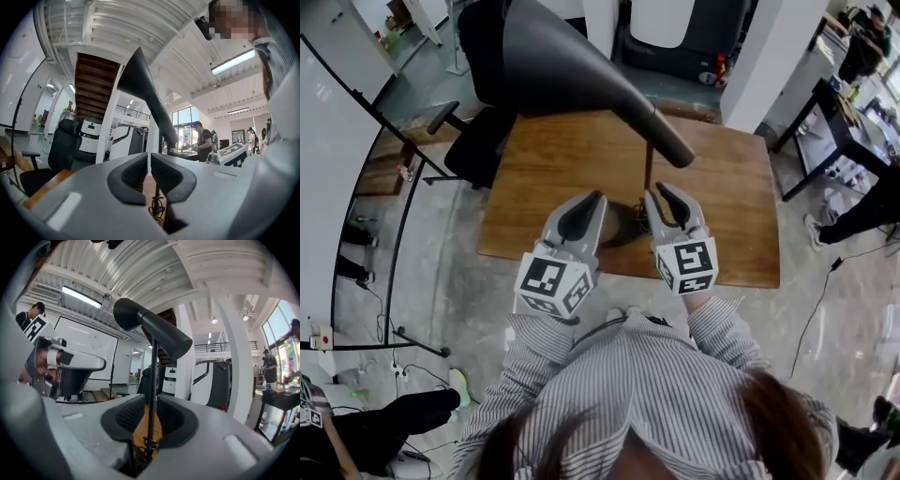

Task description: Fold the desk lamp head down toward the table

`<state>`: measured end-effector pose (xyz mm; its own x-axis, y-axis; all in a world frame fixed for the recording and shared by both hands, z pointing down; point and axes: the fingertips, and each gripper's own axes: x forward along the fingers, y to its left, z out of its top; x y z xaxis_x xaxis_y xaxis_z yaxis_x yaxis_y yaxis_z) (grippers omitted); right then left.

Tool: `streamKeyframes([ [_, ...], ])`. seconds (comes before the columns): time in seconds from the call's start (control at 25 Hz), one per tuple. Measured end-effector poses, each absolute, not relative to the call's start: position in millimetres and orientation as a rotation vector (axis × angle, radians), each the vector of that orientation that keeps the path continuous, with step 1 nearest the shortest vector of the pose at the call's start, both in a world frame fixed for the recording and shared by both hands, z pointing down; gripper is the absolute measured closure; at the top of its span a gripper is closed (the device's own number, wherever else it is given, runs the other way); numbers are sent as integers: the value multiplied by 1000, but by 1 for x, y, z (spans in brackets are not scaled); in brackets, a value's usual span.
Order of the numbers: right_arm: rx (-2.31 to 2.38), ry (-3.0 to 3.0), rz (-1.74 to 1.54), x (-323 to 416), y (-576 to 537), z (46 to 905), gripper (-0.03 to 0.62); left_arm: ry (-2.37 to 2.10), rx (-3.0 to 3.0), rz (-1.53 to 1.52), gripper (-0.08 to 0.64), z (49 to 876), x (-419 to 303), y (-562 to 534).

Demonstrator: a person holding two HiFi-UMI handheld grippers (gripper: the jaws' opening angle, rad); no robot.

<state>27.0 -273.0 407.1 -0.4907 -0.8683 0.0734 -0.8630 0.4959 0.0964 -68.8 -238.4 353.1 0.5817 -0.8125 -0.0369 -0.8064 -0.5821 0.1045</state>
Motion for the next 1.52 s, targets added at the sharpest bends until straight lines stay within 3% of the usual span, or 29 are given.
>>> streamKeyframes([
  [0.32, 1451, -2654, -44, 12, -297, 411, 511, -1524, 2764, -304, 469, 282, -101, -244],
  [0.4, 1468, -2639, -21, 13, -302, 413, 531, -1561, 2793, -338, 449, 261, -108, -245],
  [0.84, 1458, -2660, -3, 11, -303, 412, 548, -1666, 3030, -428, 443, 174, -143, -250],
  [1.2, 1453, -2666, -14, 11, -299, 413, 548, -1522, 3164, -436, 446, 164, -139, -242],
  [1.36, 1453, -2668, -13, 9, -300, 413, 548, -1473, 3229, -382, 502, 162, -134, -242],
  [1.52, 1452, -2670, -13, 9, -301, 413, 548, -1463, 3247, -365, 506, 162, -133, -241],
])
